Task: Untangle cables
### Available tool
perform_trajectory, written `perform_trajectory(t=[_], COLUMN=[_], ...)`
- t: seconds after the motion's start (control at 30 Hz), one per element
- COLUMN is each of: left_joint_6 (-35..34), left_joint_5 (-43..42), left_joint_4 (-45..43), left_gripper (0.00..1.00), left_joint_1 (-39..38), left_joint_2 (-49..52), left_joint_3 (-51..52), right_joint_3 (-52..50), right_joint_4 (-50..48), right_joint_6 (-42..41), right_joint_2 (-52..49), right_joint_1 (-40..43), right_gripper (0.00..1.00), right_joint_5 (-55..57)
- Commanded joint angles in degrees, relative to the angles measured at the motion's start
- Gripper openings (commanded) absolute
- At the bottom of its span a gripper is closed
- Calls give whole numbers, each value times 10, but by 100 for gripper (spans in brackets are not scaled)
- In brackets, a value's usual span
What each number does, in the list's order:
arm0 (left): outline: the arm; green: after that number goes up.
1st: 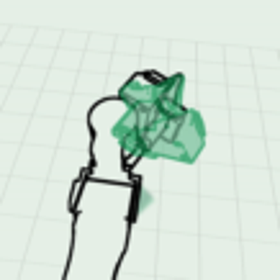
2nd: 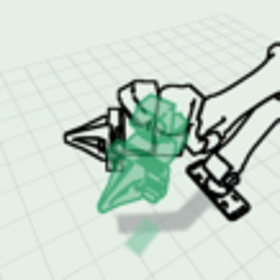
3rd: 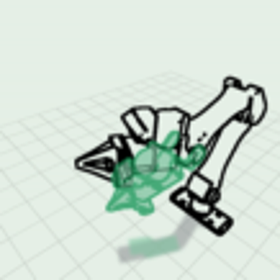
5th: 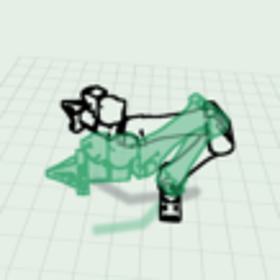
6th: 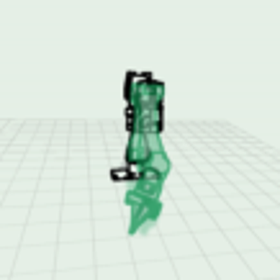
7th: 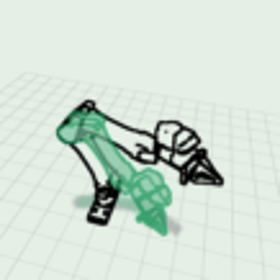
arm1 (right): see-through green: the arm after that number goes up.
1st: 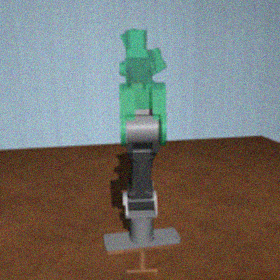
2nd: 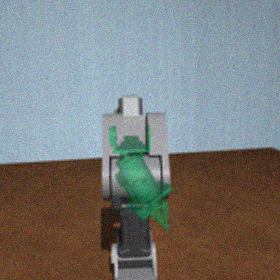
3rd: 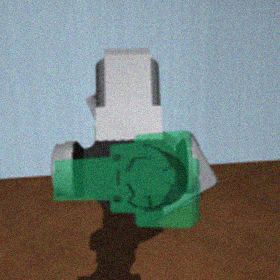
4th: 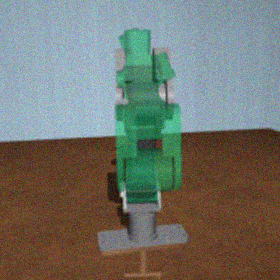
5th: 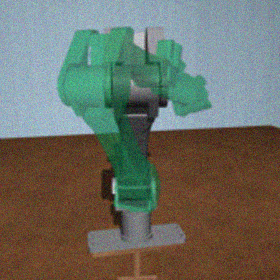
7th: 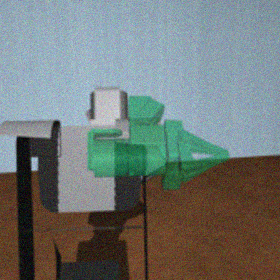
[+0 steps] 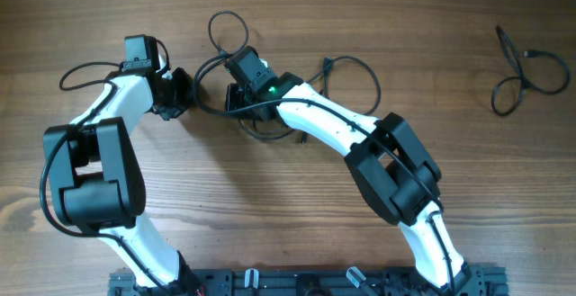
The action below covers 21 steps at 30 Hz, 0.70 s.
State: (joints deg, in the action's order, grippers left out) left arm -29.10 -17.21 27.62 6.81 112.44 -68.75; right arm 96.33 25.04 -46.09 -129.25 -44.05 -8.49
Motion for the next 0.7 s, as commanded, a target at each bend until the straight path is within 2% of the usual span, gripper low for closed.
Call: perform_trajectory(t=[0.0,0.27,0.33,0.4,0.5,0.6,0.67], left_joint_6=[-4,-3,-3,-3,-8,-18,-17], left_joint_5=[5,-7,-12,-12,-26,-77,-77], left_joint_4=[-2,10,22,42,63,52,43], left_gripper=[13,13,13,11,7,11,15], left_joint_1=[-2,-2,-2,-2,-2,-2,-2], left_joint_2=[-3,-3,-3,-3,-3,-3,-3], left_joint_3=[-6,-6,-6,-6,-6,-6,-6], right_joint_3=[-4,-3,-3,-3,-3,-3,-3], right_joint_4=[1,2,2,3,-2,-3,-2], right_joint_6=[-4,2,51,83,80,80,94], right_joint_2=[-18,-18,-18,-17,-17,-16,-13], right_joint_1=[0,0,0,4,11,22,31], right_gripper=[45,31,12,6,6,4,4], right_joint_5=[12,12,12,10,-14,-76,-128])
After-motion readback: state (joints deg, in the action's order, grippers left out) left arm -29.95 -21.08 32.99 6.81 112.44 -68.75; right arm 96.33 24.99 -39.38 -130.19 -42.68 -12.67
